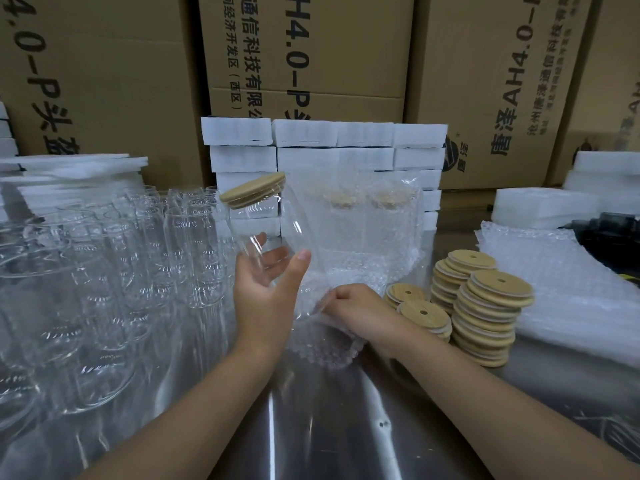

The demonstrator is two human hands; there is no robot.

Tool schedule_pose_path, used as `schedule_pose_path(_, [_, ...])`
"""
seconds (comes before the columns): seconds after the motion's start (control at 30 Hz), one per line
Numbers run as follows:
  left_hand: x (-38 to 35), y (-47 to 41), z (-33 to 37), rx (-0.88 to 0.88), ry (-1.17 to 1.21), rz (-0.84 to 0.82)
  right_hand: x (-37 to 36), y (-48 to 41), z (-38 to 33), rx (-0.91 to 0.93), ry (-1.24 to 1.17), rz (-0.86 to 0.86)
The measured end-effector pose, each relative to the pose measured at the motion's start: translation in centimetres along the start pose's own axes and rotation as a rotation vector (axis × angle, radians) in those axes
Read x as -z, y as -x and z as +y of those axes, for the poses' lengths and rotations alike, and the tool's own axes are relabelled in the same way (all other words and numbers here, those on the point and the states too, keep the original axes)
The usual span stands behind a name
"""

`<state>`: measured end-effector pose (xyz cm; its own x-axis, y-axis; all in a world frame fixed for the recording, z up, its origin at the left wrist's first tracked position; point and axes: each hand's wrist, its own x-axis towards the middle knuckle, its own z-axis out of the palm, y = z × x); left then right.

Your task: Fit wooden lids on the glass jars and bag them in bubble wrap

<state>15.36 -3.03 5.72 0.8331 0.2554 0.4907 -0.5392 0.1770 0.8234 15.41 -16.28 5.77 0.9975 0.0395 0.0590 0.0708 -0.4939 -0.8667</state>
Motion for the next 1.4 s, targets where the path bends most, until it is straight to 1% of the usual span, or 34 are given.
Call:
schedule_pose_path(0.1, [-0.3,0.5,0.2,-0.025,0.016,-0.047,0.1,-0.2,-0.3,-0.074,-0.169,0.054])
schedule_pose_path(0.3, [-0.5,1.2,0.1,-0.125,-0.132,-0.093,0.6,-0.6,-0.6,-0.153,-0.395,0.074])
schedule_pose_path(0.47, [-0.3,0.9,-0.9,-0.103,-0.273,-0.102,0.8,-0.7,-0.4,-0.139,-0.573,0.049])
schedule_pose_path(0.57, [0.1,0.6,-1.5,-0.065,-0.312,-0.134,0.8,-0.5,-0.7,-0.113,-0.554,0.033])
schedule_pose_path(0.7, [0.2,0.5,-1.9,-0.032,-0.346,-0.169,0.6,-0.1,-1.2,-0.109,-0.535,0.090])
schedule_pose_path(0.77, [0.2,0.4,-2.0,0.000,-0.362,-0.192,0.5,0.0,-1.4,-0.037,-0.462,0.122])
schedule_pose_path(0.9, [0.3,0.3,-2.2,0.038,-0.396,-0.244,-0.1,0.8,-1.2,0.191,-0.300,0.125])
schedule_pose_path(0.97, [0.3,0.2,-2.3,0.052,-0.416,-0.269,-0.2,0.9,-1.0,0.238,-0.241,0.181])
schedule_pose_path(1.07, [0.3,0.2,-2.1,0.052,-0.450,-0.313,-0.1,0.8,-1.0,0.259,-0.208,0.273])
schedule_pose_path(1.17, [0.6,0.0,-2.0,0.037,-0.470,-0.394,0.3,0.6,-1.1,0.264,-0.231,0.365])
schedule_pose_path(1.27, [0.8,0.1,-2.0,0.060,-0.424,-0.468,0.8,0.3,-1.0,0.250,-0.260,0.464])
schedule_pose_path(1.33, [0.6,0.2,-1.9,0.099,-0.353,-0.478,1.1,0.2,-0.9,0.230,-0.288,0.520])
schedule_pose_path(1.4, [0.5,0.2,-1.8,0.131,-0.292,-0.437,1.4,0.1,-0.8,0.214,-0.286,0.555])
